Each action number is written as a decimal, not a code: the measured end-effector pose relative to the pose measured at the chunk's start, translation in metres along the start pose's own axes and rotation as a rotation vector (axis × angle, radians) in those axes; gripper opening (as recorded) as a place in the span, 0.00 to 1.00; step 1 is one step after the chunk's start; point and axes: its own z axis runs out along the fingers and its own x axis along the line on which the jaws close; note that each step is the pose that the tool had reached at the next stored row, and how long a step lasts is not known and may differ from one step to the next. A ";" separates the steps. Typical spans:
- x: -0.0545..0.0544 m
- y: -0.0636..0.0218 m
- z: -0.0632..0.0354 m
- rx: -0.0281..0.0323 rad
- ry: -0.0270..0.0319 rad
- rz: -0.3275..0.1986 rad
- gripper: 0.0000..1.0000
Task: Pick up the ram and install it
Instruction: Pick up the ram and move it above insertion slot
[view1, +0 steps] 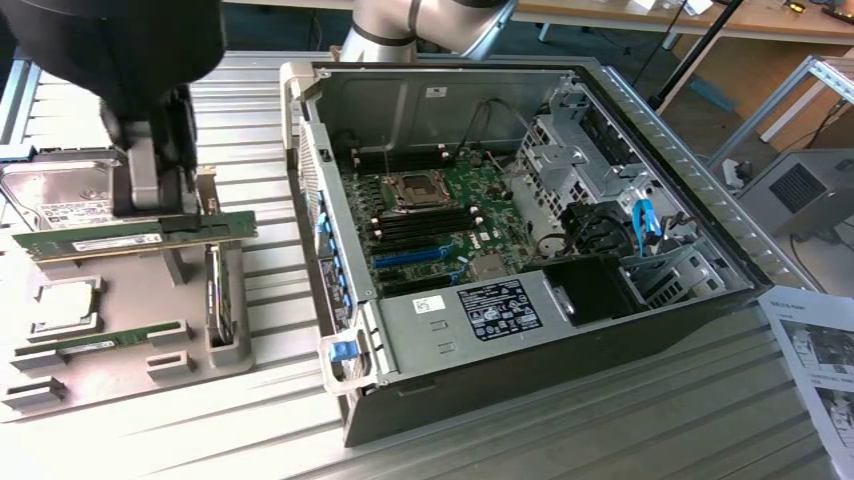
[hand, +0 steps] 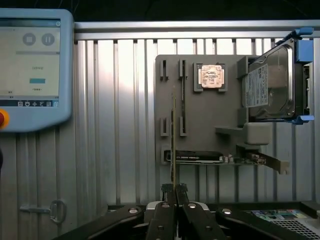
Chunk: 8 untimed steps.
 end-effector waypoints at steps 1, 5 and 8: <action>0.000 -0.0100 -0.0005 -0.0002 0.0000 0.000 0.12; 0.000 -0.0254 -0.0011 -0.0004 0.0000 0.000 0.12; -0.001 -0.0422 -0.0019 -0.0007 0.0001 0.000 0.12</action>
